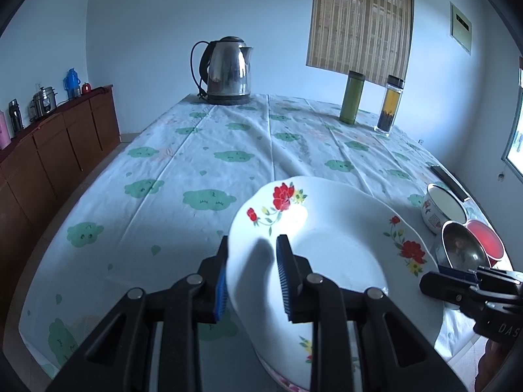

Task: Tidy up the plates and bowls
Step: 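Lower the red-flower plate with both grippers onto the pink-floral plate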

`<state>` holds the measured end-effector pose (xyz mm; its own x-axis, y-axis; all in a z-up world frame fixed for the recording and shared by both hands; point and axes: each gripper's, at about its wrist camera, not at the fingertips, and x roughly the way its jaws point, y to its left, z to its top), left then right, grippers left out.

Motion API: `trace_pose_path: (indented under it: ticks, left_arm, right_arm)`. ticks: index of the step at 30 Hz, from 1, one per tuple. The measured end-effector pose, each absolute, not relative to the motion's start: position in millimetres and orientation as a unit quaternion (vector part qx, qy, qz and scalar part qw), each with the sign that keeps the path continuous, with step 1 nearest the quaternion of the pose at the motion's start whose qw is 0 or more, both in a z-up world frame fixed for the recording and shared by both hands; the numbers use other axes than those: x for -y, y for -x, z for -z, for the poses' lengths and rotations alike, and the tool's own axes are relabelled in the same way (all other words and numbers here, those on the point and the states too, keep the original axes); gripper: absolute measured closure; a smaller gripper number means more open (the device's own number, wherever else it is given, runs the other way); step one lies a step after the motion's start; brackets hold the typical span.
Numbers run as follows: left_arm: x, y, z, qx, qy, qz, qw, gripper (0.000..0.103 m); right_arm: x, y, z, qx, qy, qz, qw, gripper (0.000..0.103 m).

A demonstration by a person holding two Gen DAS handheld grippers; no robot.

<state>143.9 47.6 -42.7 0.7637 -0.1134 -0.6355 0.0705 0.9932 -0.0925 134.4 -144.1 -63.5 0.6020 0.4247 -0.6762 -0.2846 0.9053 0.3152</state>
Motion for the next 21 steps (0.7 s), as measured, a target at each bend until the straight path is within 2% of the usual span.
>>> trace_pose_path:
  ticks: [21]
  left_arm:
    - [-37.5, -142.2, 61.6, -0.362, 0.038, 0.061, 0.930, 0.079]
  right_arm:
    - [151.3, -123.8, 64.4, -0.397, -0.081, -0.184, 0.896, 0.078]
